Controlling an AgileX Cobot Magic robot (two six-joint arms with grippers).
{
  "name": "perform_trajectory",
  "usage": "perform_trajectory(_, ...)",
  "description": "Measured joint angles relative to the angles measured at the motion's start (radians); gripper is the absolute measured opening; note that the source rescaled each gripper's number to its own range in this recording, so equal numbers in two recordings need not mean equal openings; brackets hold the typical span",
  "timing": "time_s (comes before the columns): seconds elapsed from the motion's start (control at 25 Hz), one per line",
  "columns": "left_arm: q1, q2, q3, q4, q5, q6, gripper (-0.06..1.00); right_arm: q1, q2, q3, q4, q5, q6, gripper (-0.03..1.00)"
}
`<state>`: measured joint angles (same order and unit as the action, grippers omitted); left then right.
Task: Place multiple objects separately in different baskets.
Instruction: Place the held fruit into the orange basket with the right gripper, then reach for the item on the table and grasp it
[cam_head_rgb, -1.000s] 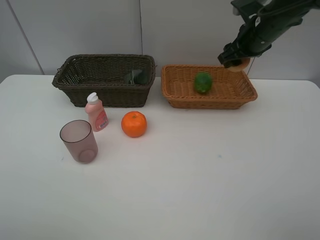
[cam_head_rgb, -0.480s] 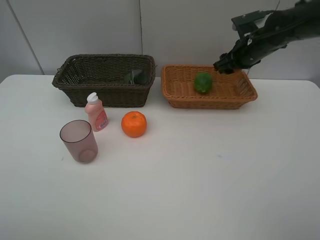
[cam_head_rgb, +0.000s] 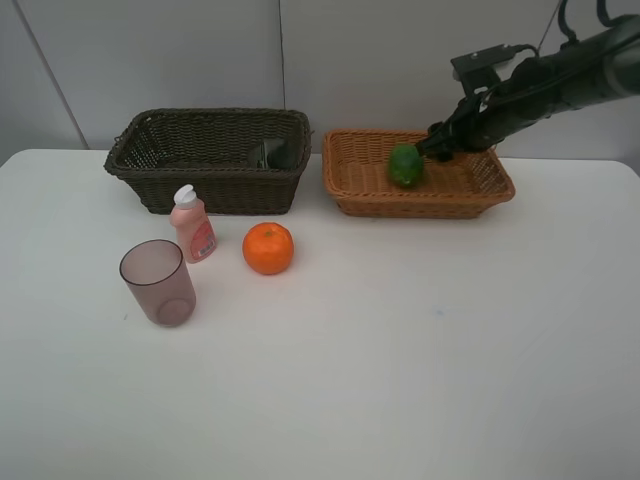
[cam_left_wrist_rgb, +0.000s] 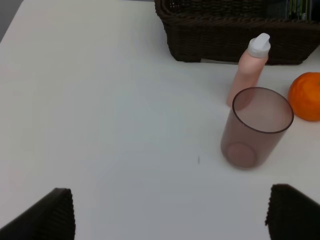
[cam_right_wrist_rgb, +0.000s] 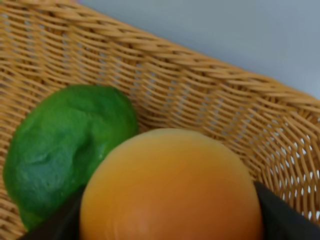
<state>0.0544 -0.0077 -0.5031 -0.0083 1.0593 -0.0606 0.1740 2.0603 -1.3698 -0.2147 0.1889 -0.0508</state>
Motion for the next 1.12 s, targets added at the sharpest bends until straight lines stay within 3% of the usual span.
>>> perform_trajectory(0.2,0.000,0.000,0.000,0.000,0.000,0.000,0.99,0.000,0.001,0.000,0.001,0.006,0.000,0.42)
perform_trajectory(0.36,0.000,0.000,0.000,0.000,0.000,0.000,0.99,0.000,0.001,0.000,0.025,0.010,0.035,0.71)
perform_trajectory(0.44,0.000,0.000,0.000,0.000,0.000,0.000,0.99,0.000,0.001,0.000,0.027,0.011,0.043,0.78)
perform_trajectory(0.92,0.000,0.000,0.000,0.000,0.000,0.000,0.99,0.000,0.000,0.000,0.033,0.025,0.059,0.80)
perform_trajectory(1.12,0.000,0.000,0.000,0.000,0.000,0.000,0.99,0.000,-0.054,0.000,0.106,0.056,0.059,0.81)
